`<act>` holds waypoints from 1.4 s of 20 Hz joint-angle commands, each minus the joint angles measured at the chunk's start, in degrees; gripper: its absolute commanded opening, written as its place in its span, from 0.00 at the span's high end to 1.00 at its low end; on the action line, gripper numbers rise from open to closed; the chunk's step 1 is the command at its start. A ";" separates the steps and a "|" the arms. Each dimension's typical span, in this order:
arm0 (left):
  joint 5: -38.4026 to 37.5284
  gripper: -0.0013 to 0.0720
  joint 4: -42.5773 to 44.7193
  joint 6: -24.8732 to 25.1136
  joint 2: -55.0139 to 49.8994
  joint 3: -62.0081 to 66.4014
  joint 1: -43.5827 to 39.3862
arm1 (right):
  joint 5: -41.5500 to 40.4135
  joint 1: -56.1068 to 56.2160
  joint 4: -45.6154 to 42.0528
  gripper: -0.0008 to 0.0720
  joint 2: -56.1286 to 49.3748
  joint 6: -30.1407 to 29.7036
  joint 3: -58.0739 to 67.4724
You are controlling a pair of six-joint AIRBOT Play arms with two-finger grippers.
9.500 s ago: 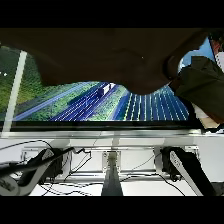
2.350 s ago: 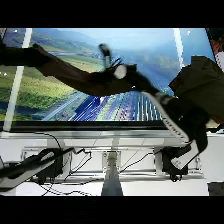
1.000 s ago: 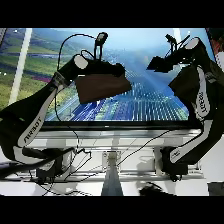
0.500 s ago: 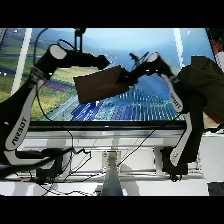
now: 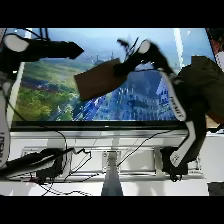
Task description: Fold the clothes and pants, and hang the long-sleeved shirts on hangers.
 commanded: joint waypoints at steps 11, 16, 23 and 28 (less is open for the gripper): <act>-3.21 0.63 -0.61 -0.02 12.52 0.02 3.85 | 22.93 -51.84 -27.15 0.96 37.59 17.64 0.74; -3.21 0.63 -0.61 -0.02 12.52 0.00 3.85 | 30.01 -69.05 -26.71 0.59 38.32 21.77 0.74; -3.19 0.63 -0.63 -0.02 12.52 0.00 3.85 | 26.71 -65.31 -17.97 0.29 36.57 20.31 0.72; -3.19 0.63 -0.63 -0.02 12.52 0.00 3.85 | 12.33 -40.70 -18.14 0.90 35.54 16.24 0.74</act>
